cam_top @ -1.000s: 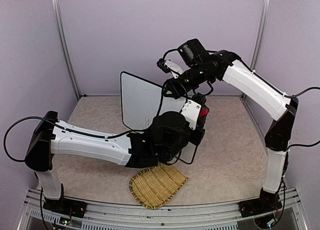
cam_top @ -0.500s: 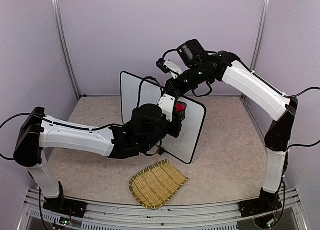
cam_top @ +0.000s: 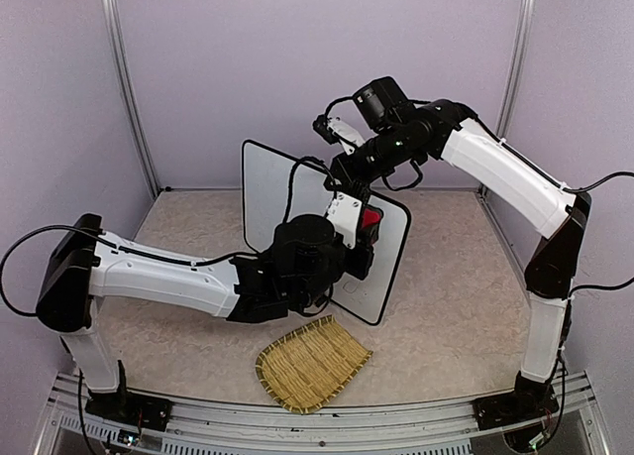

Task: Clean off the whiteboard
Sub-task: Erase the center of the whiteboard.

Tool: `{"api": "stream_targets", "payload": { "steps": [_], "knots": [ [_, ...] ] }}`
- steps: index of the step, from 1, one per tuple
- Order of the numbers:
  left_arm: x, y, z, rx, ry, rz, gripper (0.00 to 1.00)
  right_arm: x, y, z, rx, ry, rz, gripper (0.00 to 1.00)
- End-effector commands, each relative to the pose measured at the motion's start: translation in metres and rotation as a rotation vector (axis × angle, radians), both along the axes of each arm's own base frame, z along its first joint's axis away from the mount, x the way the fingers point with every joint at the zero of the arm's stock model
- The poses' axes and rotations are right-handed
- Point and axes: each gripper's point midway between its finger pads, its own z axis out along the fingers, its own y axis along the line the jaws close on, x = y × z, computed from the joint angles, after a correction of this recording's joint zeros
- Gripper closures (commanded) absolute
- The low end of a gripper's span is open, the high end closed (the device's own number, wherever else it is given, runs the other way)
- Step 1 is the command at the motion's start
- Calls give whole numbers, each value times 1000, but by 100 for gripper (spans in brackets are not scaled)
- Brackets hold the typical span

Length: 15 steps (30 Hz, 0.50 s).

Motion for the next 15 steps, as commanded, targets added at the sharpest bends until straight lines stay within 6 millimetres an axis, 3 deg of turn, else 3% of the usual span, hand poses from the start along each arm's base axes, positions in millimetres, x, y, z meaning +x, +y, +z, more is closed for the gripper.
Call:
{"api": "stream_targets", "payload": {
  "steps": [1, 7, 15],
  "knots": [
    [-25, -49, -13, 8, -15, -159, 82, -37, 22, -24, -12, 131, 60, 100],
    [-19, -43, 0, -4, -37, -134, 82, -37, 21, -24, -13, 130, 61, 100],
    [21, -7, 16, -74, 15, -71, 83, -39, 21, -25, -16, 132, 64, 100]
  ]
}}
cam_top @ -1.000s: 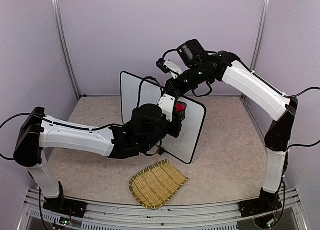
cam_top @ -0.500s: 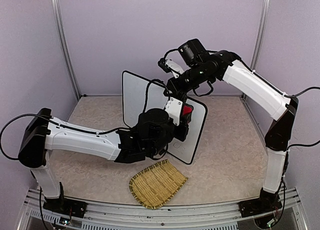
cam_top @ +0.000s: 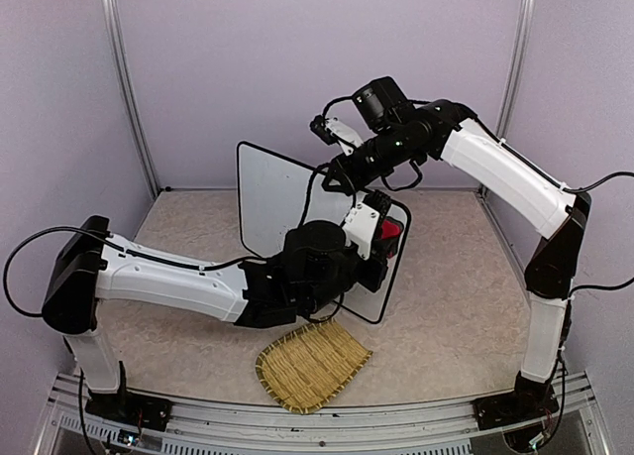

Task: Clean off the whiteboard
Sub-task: Erase the center of the whiteboard.

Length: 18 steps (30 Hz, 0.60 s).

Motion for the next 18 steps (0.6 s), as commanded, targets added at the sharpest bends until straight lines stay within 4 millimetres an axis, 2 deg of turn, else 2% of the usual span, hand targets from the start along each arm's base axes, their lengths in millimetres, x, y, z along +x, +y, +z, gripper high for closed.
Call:
{"api": "stream_targets", "payload": {
  "steps": [1, 4, 7, 11, 18],
  "knots": [
    [50, 33, 23, -101, 40, 52, 82, -36, 19, -27, -22, 140, 31, 100],
    [57, 45, 32, -139, 68, 37, 82, -37, 18, -26, -20, 139, 30, 100],
    [63, 52, 32, -148, 107, 27, 82, -36, 18, -26, -19, 139, 30, 100],
    [73, 59, 26, -149, 158, 30, 82, -36, 18, -26, -20, 139, 32, 100],
    [90, 83, 6, -108, 213, 119, 83, -37, 18, -24, -18, 136, 30, 100]
  ]
}}
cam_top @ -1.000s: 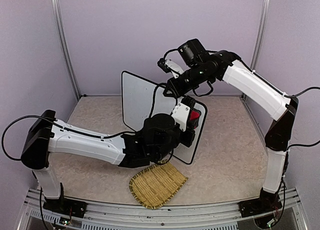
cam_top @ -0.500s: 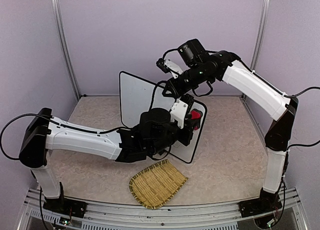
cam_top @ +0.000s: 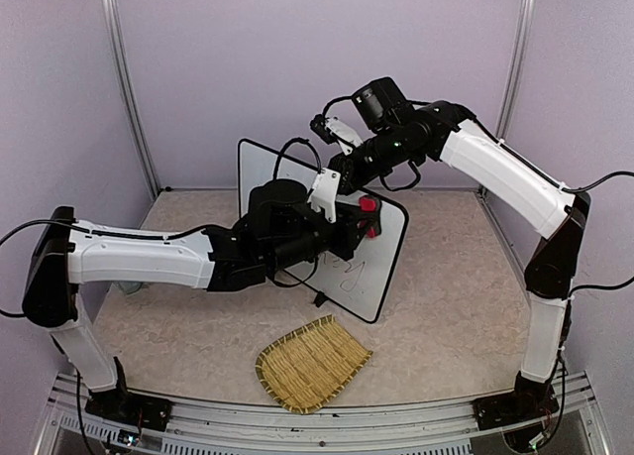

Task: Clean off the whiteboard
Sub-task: Erase the center of the whiteboard.

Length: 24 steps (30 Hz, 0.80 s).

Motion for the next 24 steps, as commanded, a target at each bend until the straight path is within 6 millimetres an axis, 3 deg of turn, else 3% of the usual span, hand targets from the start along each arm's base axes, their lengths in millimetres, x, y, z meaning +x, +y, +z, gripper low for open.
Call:
{"api": "stream_targets", "payload": {
  "steps": [1, 9, 14, 19, 24],
  "knots": [
    [62, 52, -21, 48, 40, 251, 83, -41, 16, -24, -30, 143, 42, 100],
    [79, 95, -39, 87, 51, 334, 83, -39, 16, -24, -32, 141, 38, 100],
    [83, 108, -51, 125, 32, 363, 83, -39, 17, -21, -27, 136, 39, 100],
    [81, 101, -61, 123, 20, 331, 83, -38, 18, -25, -32, 143, 40, 100],
    [72, 73, -66, 132, -9, 292, 83, -38, 18, -25, -32, 143, 41, 100]
  ]
}}
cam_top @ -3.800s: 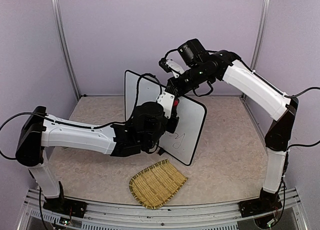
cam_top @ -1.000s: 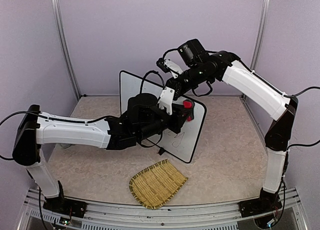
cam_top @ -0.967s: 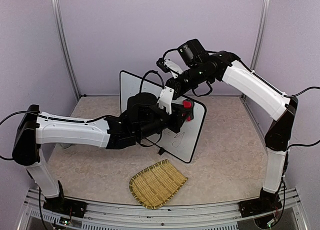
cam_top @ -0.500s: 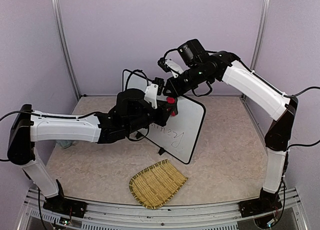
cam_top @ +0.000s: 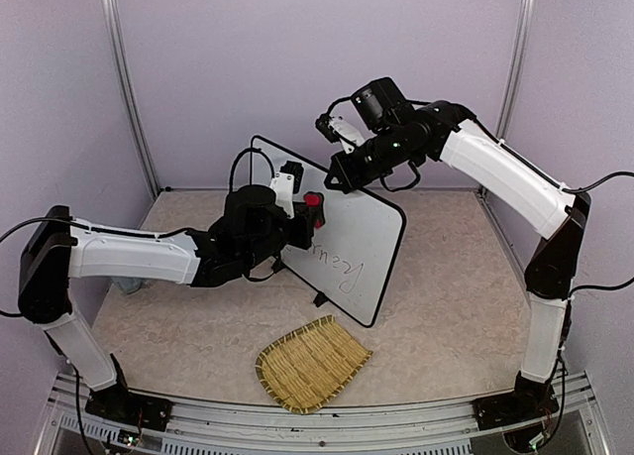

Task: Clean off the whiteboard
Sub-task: Erase the center of the whiteboard.

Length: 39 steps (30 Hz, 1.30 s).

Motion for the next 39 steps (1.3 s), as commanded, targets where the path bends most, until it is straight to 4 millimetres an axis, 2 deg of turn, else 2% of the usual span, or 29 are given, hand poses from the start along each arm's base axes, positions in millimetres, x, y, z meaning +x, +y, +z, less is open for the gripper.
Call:
{"api": "stream_targets", "payload": {
  "steps": [1, 7, 11, 22, 27, 30, 33, 35, 39],
  "knots": [
    [-4, -28, -16, 47, -29, -29, 83, -42, 23, -23, -27, 116, 128, 100],
    [-34, -76, -19, 73, -80, -101, 83, -43, 23, -22, -27, 114, 128, 100],
    [-56, -99, -18, 70, -101, -150, 83, -43, 22, -22, -29, 112, 126, 100],
    [-103, -129, -9, 18, -114, -251, 83, -43, 22, -22, -29, 112, 127, 100],
    [-111, -142, -15, 17, -106, -277, 83, -43, 22, -23, -30, 112, 125, 100],
    [-112, -146, -18, 18, -107, -283, 83, -43, 21, -24, -31, 115, 123, 100],
    [-107, -141, -17, 12, -114, -261, 83, -43, 21, -24, -34, 114, 123, 100],
    [-100, -132, -16, 13, -116, -233, 83, -42, 21, -23, -32, 111, 122, 100],
    [-78, -103, -17, 17, -124, -155, 83, -43, 20, -23, -33, 113, 122, 100]
  ]
}}
